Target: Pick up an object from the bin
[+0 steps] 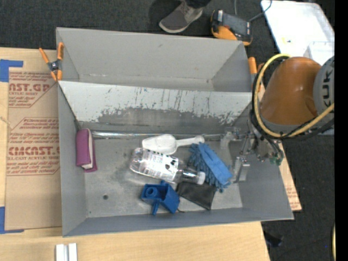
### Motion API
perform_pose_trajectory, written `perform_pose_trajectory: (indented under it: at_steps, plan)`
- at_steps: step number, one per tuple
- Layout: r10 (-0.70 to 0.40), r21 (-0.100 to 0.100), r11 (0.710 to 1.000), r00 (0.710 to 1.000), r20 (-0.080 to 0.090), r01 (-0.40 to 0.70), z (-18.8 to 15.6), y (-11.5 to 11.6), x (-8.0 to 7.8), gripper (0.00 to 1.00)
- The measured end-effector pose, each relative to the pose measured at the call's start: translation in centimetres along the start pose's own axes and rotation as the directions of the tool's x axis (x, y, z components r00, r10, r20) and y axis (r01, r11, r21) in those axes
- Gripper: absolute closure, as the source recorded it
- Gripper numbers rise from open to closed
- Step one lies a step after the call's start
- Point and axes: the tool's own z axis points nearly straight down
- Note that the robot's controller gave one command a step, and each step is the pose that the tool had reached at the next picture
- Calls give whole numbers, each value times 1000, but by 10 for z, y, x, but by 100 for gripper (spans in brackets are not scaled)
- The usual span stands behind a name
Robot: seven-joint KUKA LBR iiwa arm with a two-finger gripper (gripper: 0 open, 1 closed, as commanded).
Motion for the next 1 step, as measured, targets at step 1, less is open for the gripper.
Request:
perform_pose_trajectory:
  at_steps: [1]
  plan:
    - [-1,1,1000,1000,6,1,-3,0,-2,0]
